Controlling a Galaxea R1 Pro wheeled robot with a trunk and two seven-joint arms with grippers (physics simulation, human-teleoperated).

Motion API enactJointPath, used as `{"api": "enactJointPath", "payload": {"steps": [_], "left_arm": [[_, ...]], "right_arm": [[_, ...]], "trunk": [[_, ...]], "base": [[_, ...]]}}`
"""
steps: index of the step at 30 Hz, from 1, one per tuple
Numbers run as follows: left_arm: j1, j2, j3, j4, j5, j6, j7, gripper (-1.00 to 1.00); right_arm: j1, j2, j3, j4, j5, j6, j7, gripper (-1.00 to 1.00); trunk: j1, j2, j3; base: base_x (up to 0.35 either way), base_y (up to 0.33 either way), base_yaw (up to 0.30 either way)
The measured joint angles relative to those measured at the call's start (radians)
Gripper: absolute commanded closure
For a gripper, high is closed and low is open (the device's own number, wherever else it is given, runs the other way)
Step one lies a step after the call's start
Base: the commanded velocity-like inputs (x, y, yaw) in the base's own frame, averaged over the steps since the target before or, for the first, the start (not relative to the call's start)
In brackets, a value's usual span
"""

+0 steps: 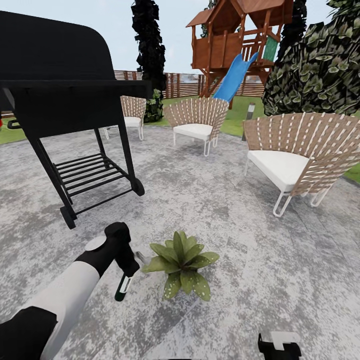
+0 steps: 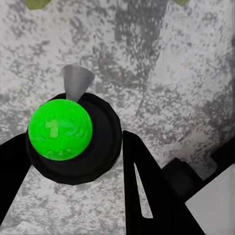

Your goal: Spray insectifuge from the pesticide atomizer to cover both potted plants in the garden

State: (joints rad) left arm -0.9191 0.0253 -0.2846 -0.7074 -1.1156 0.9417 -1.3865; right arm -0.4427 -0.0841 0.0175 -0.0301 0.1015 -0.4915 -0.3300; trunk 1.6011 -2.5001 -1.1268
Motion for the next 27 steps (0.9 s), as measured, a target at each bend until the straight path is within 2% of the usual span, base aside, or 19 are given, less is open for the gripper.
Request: {"api": "enactJointPath", "payload": {"steps": [4, 8, 14, 22, 25, 26, 27], "left_arm": [[0.012, 0.001, -0.013, 0.017, 0.002, -0.002, -0.004, 1.00], [0.008, 0.004, -0.026, 0.086, 0.002, -0.006, -0.007, 1.00], [0.002, 0.004, -0.025, 0.098, -0.004, -0.007, -0.007, 1.00], [0.014, -0.001, -0.031, 0.097, 0.006, -0.007, -0.007, 1.00], [0.019, 0.005, -0.030, 0.100, 0.003, -0.009, -0.007, 1.00], [0.020, 0.019, -0.030, 0.101, 0.001, -0.009, -0.007, 1.00], [0.020, 0.020, -0.030, 0.101, 0.001, -0.009, -0.008, 1.00]], "right_arm": [[0.000, 0.002, 0.000, -0.002, -0.001, 0.000, 0.000, -1.00], [0.000, 0.002, -0.002, -0.002, -0.003, 0.000, 0.000, -1.00], [0.000, 0.003, -0.001, -0.002, -0.003, 0.001, 0.000, -1.00], [0.000, 0.004, -0.002, -0.003, -0.003, 0.001, 0.000, -1.00], [0.000, 0.003, -0.002, -0.003, -0.003, 0.001, 0.000, -1.00], [0.000, 0.003, -0.002, -0.003, -0.003, 0.001, 0.000, -1.00], [0.000, 0.003, -0.002, -0.003, -0.003, 0.001, 0.000, -1.00]], "trunk": [[0.000, 0.000, 0.000], [0.000, 0.000, 0.000], [0.000, 0.000, 0.000], [0.000, 0.000, 0.000], [0.000, 0.000, 0.000], [0.000, 0.000, 0.000], [0.000, 0.000, 0.001]], "base": [[0.000, 0.000, -0.083], [0.000, 0.053, -0.271], [0.108, 0.279, -0.262], [0.216, 0.267, -0.022], [0.057, 0.305, -0.152], [-0.087, 0.305, -0.261], [-0.123, 0.301, -0.265]]}}
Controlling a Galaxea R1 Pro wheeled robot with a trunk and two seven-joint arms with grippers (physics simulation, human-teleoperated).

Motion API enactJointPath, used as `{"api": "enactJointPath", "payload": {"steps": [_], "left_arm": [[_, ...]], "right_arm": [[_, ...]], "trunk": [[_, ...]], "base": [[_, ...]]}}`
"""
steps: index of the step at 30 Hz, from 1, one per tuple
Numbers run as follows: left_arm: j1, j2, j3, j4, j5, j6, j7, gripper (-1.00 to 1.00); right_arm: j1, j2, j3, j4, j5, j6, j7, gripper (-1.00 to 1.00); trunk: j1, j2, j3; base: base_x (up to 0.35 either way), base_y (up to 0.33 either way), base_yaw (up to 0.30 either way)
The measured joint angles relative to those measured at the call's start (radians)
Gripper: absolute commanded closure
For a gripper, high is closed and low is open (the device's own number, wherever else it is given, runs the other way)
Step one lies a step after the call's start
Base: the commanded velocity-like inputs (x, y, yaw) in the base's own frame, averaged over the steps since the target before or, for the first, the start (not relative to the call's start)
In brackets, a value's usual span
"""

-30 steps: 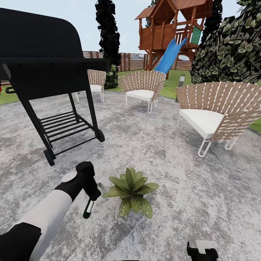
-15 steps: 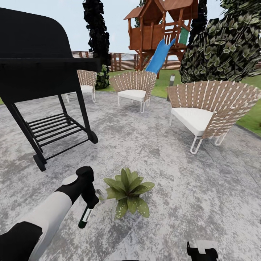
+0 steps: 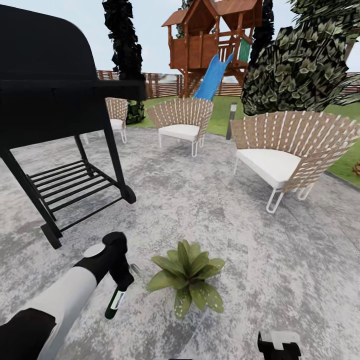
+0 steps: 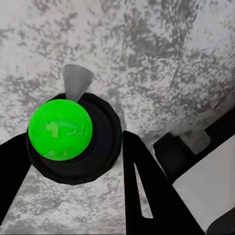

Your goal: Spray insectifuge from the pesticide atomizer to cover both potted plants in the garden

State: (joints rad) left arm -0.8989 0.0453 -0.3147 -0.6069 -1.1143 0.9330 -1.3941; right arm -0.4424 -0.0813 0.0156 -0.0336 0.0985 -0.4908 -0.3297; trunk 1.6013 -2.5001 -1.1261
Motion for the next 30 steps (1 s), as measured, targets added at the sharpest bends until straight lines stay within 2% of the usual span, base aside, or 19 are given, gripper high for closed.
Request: {"api": "enactJointPath", "payload": {"steps": [5, 12, 16, 23, 26, 30], "left_arm": [[0.000, 0.001, 0.000, 0.000, -0.001, 0.000, 0.000, 1.00], [-0.001, 0.000, 0.000, -0.001, -0.004, 0.000, 0.000, 1.00], [-0.001, -0.002, 0.000, -0.001, -0.002, 0.000, 0.000, 1.00], [-0.001, -0.008, -0.001, -0.001, 0.000, 0.000, 0.000, 1.00], [-0.003, -0.016, 0.002, -0.001, 0.003, 0.000, -0.001, 1.00], [-0.019, -0.057, -0.004, -0.002, 0.007, -0.001, -0.059, 1.00]], "right_arm": [[0.000, 0.000, 0.000, 0.000, 0.000, 0.000, 0.000, -1.00], [0.000, 0.005, 0.000, 0.000, 0.000, 0.000, 0.000, -1.00], [0.000, 0.005, 0.000, 0.000, 0.000, 0.000, 0.000, -1.00], [0.000, 0.001, 0.000, 0.000, 0.000, 0.000, -0.001, -1.00], [0.000, 0.001, 0.000, 0.000, 0.000, -0.001, -0.001, -1.00], [0.000, 0.000, -0.001, 0.000, 0.000, -0.001, -0.001, -1.00]], "trunk": [[0.000, 0.000, 0.002], [0.000, 0.000, 0.002], [0.000, 0.000, 0.002], [0.000, 0.000, 0.002], [0.000, 0.000, 0.002], [0.000, 0.000, 0.002]], "base": [[-0.179, 0.278, -0.236], [-0.216, 0.244, -0.029], [0.015, 0.289, -0.026], [0.028, 0.084, -0.256], [0.001, 0.003, -0.289], [0.000, 0.001, -0.290]]}}
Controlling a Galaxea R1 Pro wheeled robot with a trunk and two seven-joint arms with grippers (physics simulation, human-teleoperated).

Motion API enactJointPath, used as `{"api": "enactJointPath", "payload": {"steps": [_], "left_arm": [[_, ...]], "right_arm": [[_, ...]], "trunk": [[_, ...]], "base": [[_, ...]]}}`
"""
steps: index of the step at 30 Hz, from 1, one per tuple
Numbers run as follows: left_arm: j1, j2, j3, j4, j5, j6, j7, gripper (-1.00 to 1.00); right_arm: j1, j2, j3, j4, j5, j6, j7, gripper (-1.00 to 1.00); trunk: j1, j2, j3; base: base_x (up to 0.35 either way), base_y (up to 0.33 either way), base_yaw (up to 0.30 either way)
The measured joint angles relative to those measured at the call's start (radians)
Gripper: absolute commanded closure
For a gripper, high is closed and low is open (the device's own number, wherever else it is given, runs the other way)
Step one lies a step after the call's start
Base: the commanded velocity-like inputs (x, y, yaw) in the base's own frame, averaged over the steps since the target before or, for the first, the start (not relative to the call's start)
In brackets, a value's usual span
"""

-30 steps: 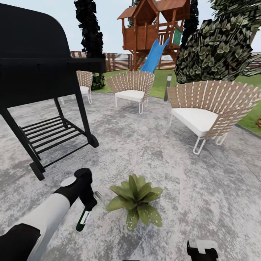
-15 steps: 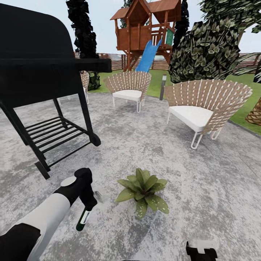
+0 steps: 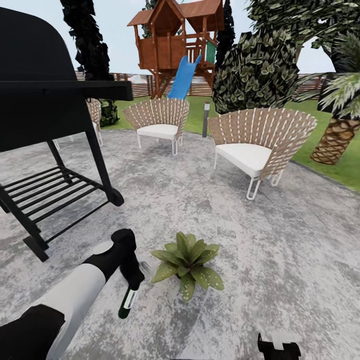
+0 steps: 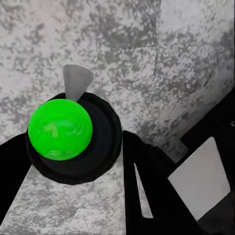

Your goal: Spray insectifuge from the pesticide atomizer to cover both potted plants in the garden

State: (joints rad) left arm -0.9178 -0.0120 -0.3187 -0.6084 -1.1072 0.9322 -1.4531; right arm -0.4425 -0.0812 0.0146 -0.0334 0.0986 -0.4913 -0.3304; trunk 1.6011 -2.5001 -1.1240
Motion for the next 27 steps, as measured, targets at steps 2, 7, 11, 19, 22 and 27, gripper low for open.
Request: {"api": "enactJointPath", "payload": {"steps": [2, 7, 11, 19, 22, 27], "left_arm": [[-0.023, -0.009, -0.016, 0.000, -0.006, -0.010, -0.056, 1.00], [-0.095, 0.019, -0.171, 0.041, -0.107, -0.026, -0.108, 1.00], [-0.086, 0.076, -0.179, 0.043, -0.133, -0.028, -0.108, 1.00], [-0.085, 0.072, -0.178, 0.043, -0.136, -0.028, -0.109, 1.00], [-0.085, 0.067, -0.177, 0.043, -0.136, -0.028, -0.109, 1.00], [-0.084, 0.068, -0.176, 0.042, -0.134, -0.028, -0.108, 1.00]], "right_arm": [[0.000, -0.001, 0.000, 0.000, 0.000, 0.000, 0.000, -1.00], [0.000, -0.002, 0.000, 0.001, 0.000, 0.000, 0.000, -1.00], [0.000, -0.003, 0.002, 0.003, 0.001, 0.000, 0.000, -1.00], [0.000, -0.002, 0.001, 0.001, 0.001, 0.000, 0.001, -1.00], [0.000, -0.002, 0.001, 0.001, 0.000, 0.001, 0.001, -1.00], [0.000, -0.002, 0.000, 0.000, 0.000, 0.000, 0.000, -1.00]], "trunk": [[0.000, 0.000, 0.000], [0.000, 0.000, -0.002], [0.000, 0.000, -0.002], [0.000, 0.000, -0.002], [0.000, 0.000, -0.002], [0.000, 0.000, -0.003]], "base": [[0.000, 0.000, -0.277], [0.000, 0.000, -0.097], [0.000, 0.000, 0.000], [0.080, 0.193, -0.141], [0.146, 0.285, -0.289], [0.183, 0.165, -0.187]]}}
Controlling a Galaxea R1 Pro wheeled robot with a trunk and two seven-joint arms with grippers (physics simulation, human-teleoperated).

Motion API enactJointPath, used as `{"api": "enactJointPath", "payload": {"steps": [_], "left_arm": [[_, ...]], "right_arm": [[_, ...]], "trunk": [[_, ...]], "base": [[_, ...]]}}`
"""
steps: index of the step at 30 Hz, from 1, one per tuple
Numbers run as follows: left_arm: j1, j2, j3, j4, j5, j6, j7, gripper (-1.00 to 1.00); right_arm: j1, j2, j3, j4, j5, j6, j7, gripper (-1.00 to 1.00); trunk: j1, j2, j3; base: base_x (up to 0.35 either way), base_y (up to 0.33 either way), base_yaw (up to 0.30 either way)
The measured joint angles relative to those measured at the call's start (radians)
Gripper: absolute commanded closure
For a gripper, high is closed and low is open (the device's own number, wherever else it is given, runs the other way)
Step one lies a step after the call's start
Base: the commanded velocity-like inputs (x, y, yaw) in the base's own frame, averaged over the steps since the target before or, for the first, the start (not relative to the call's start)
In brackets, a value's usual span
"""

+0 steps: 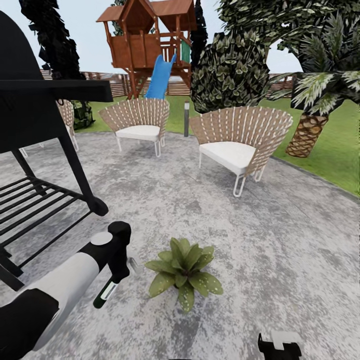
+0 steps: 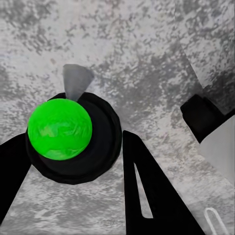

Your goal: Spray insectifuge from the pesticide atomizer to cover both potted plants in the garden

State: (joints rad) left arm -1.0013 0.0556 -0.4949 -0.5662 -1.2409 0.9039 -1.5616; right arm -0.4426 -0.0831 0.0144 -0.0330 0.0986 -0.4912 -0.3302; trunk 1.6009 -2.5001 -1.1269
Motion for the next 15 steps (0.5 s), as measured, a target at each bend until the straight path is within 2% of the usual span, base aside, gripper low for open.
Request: {"api": "enactJointPath", "payload": {"steps": [6, 11, 15], "left_arm": [[0.024, -0.007, 0.001, -0.004, 0.003, 0.000, 0.000, 1.00], [0.019, -0.050, -0.002, -0.018, 0.001, 0.001, 0.000, 1.00], [0.001, -0.054, -0.003, -0.021, 0.002, 0.001, 0.001, 1.00]], "right_arm": [[0.000, 0.000, 0.000, 0.000, 0.000, 0.000, 0.000, -1.00], [0.000, 0.000, 0.001, 0.000, 0.000, 0.000, 0.000, -1.00], [0.000, 0.000, 0.001, 0.001, 0.000, 0.000, 0.000, -1.00]], "trunk": [[0.000, 0.000, -0.006], [0.000, 0.000, -0.010], [0.000, 0.000, -0.011]], "base": [[0.015, 0.006, -0.121], [0.000, 0.000, -0.085], [0.000, 0.000, -0.009]]}}
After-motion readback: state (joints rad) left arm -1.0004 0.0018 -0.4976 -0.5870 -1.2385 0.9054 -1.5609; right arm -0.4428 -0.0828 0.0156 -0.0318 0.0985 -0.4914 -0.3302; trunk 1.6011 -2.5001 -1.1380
